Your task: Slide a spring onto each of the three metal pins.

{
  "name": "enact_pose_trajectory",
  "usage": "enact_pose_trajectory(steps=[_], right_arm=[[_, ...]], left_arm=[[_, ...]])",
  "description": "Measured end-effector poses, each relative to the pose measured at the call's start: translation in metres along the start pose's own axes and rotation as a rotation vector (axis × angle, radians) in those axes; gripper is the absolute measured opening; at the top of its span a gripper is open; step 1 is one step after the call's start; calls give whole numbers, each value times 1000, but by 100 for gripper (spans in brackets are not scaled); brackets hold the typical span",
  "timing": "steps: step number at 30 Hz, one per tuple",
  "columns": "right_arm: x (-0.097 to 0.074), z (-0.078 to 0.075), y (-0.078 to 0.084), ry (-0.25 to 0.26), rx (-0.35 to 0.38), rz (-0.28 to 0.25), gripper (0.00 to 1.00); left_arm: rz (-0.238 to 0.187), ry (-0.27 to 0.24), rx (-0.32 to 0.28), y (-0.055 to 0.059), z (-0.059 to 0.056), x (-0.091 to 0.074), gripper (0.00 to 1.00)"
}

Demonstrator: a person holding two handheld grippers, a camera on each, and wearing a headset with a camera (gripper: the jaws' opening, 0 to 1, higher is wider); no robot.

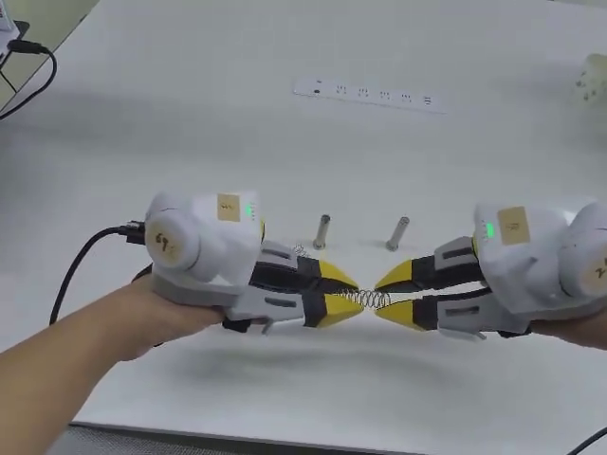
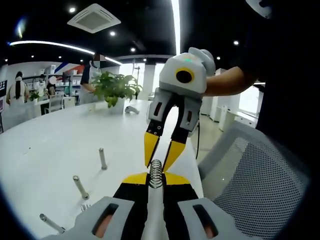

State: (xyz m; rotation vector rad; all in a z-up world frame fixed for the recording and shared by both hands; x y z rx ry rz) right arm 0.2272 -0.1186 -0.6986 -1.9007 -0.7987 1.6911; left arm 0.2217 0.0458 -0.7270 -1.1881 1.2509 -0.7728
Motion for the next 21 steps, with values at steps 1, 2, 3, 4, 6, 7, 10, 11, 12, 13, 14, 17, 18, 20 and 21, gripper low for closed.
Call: enact_pose_trajectory(steps=[1,2,3,4,6,7,10,11,12,13,14,17,18,20,21], right_arm=[[0,0,1,1,-3,7,10],[0,0,1,5,-12,7,9],[0,0,1,5,-14,3,9],[0,0,1,7,-8,2,9],[0,0,1,9,-11,-1,8],[0,0,1,9,-12,0,8],[1,1,1,8,-43,15,8],[1,2,0,11,-47,17,8],[1,2,0,11,-47,18,8],[0,2,0,13,-52,18,8],[-1,2,-1,11,-55,17,8],[-3,2,-2,10,-57,14,8],[-3,2,-2,10,-59,14,8],[-6,1,-4,12,-65,9,8],[-7,1,-4,8,-64,6,8]], left_arm=[[-1,1,-1,0,0,0,2],[-3,1,-2,0,0,0,2],[-1,1,-1,0,-1,-1,2],[-3,-1,0,-1,-1,-1,2],[-4,-3,-4,-1,-1,-1,2],[-4,-3,-5,-1,-1,-1,2],[0,-2,-5,0,-2,-1,2],[1,-3,-7,0,-2,-1,2],[1,-2,-6,1,-2,-1,2],[-2,-2,-10,1,-2,-2,2],[-5,0,-13,1,-2,-2,2],[-16,3,-20,1,-2,-3,2],[-18,4,-24,1,-2,-3,2],[-11,5,-21,2,-2,-3,2],[-7,4,-21,3,-2,-3,2]])
Point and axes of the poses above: the centre of the closed fingertips' face, and the gripper's own axes: x roughly forward along the fingers, z roughly to its left, y roughly out of its underside, the point moved 10 cm from there along -x, roughly backward along the fingers, and after that the axes turned 1 degree about -y, right-handed, at the moved point
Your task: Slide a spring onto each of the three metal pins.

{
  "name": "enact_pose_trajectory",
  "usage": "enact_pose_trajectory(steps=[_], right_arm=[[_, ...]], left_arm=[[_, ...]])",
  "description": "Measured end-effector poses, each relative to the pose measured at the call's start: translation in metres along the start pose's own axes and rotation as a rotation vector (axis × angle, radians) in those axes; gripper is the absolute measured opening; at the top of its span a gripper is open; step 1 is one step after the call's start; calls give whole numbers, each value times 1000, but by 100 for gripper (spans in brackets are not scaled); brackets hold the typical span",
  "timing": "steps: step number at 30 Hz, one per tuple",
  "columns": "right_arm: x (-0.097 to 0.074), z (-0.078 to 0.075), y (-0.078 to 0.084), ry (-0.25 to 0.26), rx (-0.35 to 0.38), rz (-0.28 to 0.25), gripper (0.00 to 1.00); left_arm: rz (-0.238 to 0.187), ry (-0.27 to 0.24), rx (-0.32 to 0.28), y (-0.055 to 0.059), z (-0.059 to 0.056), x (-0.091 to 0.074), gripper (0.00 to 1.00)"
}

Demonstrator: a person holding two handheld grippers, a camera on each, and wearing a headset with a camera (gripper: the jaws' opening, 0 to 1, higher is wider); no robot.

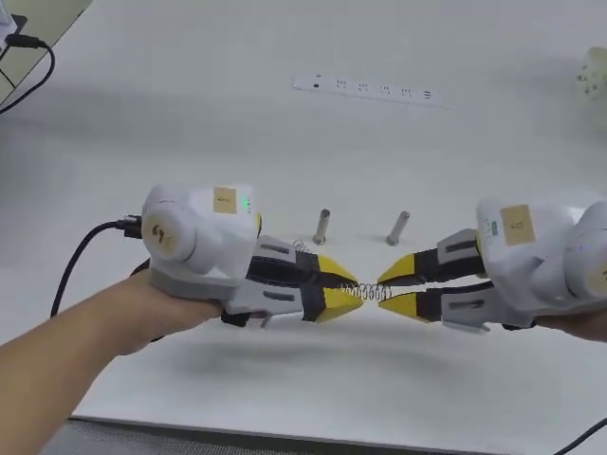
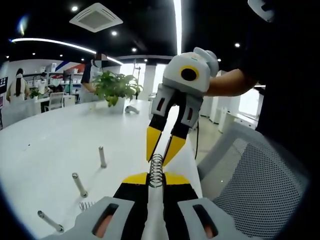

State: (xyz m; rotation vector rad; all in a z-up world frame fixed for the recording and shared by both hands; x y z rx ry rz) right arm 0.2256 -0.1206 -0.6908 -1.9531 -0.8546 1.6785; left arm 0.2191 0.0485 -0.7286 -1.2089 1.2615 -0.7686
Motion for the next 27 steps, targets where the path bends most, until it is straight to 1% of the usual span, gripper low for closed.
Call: enact_pose_trajectory(steps=[6,8,9,11,15,19,27], right_arm=[[-4,-1,-7,-11,-7,-16,7],[-6,-2,-12,-18,-2,-38,7],[-7,-2,-17,-18,9,-65,7],[-7,-2,-21,-25,4,-66,7],[-7,-3,-24,-33,3,-76,7],[-8,-4,-29,-41,29,-108,7],[-8,-6,-30,-44,85,-169,7]], left_arm=[[8,1,-4,3,-1,-1,2],[21,1,4,5,-2,-2,2],[27,3,10,5,-2,-1,2],[28,0,11,6,-2,-1,2],[29,-3,15,6,-1,-2,2],[23,-4,20,5,-2,-2,2],[14,-8,19,4,-2,-3,2]])
Point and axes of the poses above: the centre of the closed fingertips' face, and the gripper's own axes: x roughly forward along the fingers, z roughly to its left, y roughly out of its underside, the point moved 10 cm from there along -x, roughly backward along the fingers, and after that the axes turned 1 degree about -y, right-handed, at the moved point
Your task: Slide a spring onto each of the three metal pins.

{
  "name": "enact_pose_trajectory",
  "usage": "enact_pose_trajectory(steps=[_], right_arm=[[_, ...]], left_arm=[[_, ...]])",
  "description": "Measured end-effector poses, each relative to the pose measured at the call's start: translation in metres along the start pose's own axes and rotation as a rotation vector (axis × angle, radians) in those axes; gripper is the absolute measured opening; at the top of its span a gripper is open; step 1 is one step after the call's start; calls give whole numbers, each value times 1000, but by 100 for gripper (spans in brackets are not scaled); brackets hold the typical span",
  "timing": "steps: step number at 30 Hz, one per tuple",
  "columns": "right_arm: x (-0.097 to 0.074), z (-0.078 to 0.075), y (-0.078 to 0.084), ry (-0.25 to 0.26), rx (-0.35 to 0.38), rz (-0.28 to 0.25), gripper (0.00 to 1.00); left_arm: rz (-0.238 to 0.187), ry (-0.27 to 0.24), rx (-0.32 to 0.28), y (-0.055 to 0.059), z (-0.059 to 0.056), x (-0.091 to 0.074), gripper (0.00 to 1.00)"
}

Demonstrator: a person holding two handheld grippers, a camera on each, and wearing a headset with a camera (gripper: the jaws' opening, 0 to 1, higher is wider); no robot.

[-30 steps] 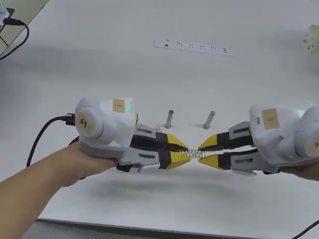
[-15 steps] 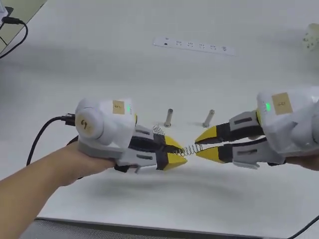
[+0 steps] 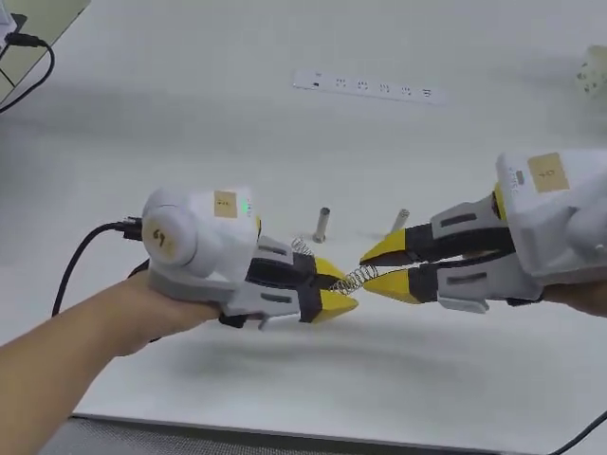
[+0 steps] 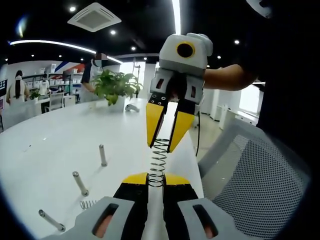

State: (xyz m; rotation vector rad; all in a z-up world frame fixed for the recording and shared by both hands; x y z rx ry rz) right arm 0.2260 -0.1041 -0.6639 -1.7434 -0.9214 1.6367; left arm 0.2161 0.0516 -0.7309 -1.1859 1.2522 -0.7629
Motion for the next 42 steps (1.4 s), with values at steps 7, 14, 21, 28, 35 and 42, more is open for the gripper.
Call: enact_pose_trajectory(steps=[7,14,21,28,35,42], right_arm=[[2,0,2,-1,32,-33,7],[6,1,-4,-5,34,-78,7],[13,5,-9,-17,17,-78,7],[12,7,-4,-2,1,-122,7],[14,9,1,13,15,-168,6],[17,11,8,35,67,-278,6]], left_arm=[[10,3,-3,1,0,1,2],[19,4,1,0,-2,2,2],[19,11,14,-2,-4,5,2],[9,-1,6,-1,-2,1,2],[10,2,6,-1,-4,2,2],[13,6,6,-1,-5,1,2]])
Point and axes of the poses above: the centre of the closed fingertips' face, and the gripper's own axes: x roughly forward along the fingers, z roughly to its left, y roughly out of its underside, the point moved 10 cm from there along -x, roughly backward along the fingers, and after that the axes turned 1 degree about -y, right-handed, at the moved point
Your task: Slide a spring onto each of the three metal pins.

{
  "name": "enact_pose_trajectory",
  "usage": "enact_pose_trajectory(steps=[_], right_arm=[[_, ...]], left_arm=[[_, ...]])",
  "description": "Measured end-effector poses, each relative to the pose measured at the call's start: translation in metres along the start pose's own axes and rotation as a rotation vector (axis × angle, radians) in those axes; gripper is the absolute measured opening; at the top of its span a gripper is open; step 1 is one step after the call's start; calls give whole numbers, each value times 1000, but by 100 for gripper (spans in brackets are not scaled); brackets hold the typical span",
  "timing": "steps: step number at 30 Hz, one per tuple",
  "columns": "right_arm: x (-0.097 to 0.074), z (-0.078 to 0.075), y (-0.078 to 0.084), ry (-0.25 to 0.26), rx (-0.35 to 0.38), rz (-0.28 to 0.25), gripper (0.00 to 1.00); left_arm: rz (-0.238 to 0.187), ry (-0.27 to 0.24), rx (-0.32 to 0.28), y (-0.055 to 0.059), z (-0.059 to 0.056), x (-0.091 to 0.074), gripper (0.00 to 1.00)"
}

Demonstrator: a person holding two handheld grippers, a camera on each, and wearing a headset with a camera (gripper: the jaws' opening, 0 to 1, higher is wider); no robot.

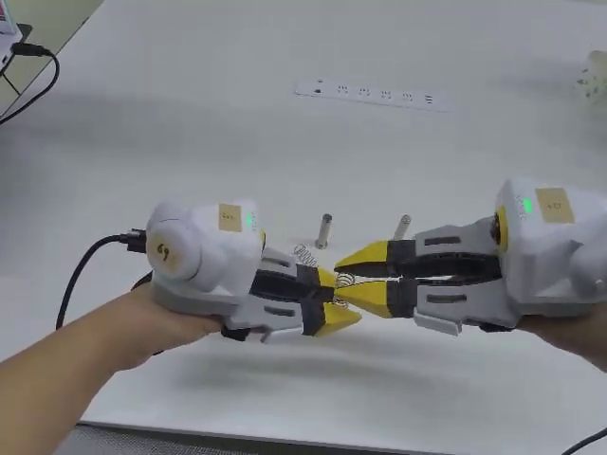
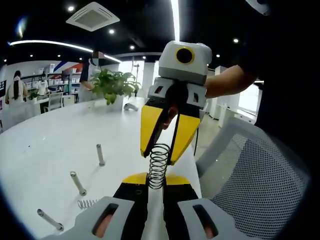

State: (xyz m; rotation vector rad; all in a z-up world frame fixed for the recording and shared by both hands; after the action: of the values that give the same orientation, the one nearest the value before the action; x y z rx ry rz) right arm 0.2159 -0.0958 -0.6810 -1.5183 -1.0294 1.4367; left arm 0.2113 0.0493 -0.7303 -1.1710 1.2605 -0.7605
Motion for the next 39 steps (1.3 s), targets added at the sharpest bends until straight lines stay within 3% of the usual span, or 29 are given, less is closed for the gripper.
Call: enact_pose_trajectory(steps=[32,39], right_arm=[[0,-1,-7,-17,-85,53,6],[2,1,-8,-26,-84,58,6]], left_arm=[[4,-3,-29,1,-2,2,4],[4,-18,-33,1,-1,3,11]])
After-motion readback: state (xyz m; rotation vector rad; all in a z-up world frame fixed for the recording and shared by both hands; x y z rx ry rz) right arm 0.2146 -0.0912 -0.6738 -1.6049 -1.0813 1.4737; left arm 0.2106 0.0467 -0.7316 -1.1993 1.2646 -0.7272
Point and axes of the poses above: the centre of the closed fingertips' face, and the gripper's own axes: x roughly forward along the fingers, z roughly to its left, y roughly out of its underside, the point moved 10 cm from there along -x, roughly backward along the fingers, and after that the axes turned 1 degree about -y, right-handed, at the moved point
